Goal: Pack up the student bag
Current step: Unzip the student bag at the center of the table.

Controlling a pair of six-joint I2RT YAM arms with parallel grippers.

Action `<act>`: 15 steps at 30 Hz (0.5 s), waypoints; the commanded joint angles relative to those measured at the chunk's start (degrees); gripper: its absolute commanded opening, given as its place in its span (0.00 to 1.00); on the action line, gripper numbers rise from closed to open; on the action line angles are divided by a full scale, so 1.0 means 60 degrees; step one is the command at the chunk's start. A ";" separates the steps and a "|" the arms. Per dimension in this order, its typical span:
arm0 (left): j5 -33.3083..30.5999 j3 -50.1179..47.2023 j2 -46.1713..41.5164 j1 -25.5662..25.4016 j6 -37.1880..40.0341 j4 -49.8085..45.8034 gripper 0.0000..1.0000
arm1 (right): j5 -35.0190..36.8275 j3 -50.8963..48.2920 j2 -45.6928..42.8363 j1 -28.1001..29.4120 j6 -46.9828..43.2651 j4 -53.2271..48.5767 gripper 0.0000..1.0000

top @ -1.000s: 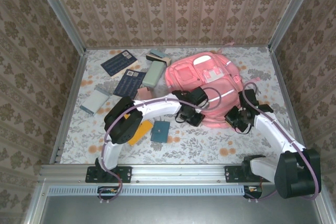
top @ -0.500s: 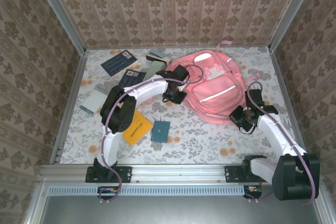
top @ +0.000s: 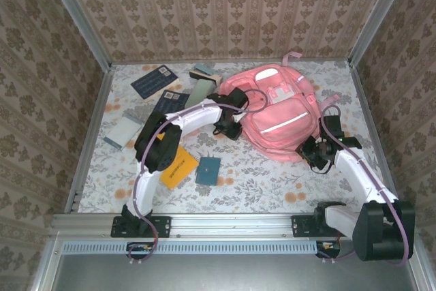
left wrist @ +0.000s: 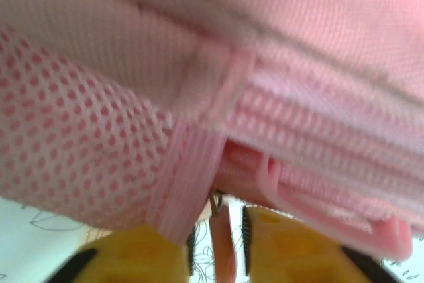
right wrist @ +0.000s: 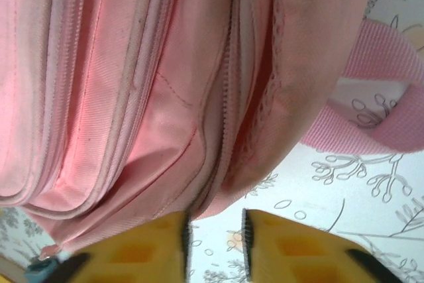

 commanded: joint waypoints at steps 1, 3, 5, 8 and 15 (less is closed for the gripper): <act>0.0021 -0.0363 -0.1012 -0.0102 -0.0278 -0.0199 0.47 | -0.0068 0.0577 -0.0470 0.0054 -0.0292 -0.0403 0.41; 0.0036 -0.0513 -0.1431 -0.0160 -0.0432 -0.0209 0.49 | -0.0028 0.0738 -0.0683 0.0091 -0.0410 -0.0496 0.45; 0.0014 -0.0688 -0.1849 -0.0190 -0.0684 -0.0148 0.52 | -0.0070 0.0835 -0.0879 0.0203 -0.0550 -0.0416 0.48; -0.0023 -0.0991 -0.2472 -0.0168 -0.1099 0.0070 0.61 | -0.0145 0.0923 -0.1052 0.0493 -0.0825 -0.0104 0.52; 0.0132 -0.1866 -0.3455 0.0327 -0.2265 0.0842 0.85 | 0.1337 0.1411 -0.0493 0.0927 -0.1427 -0.0025 0.59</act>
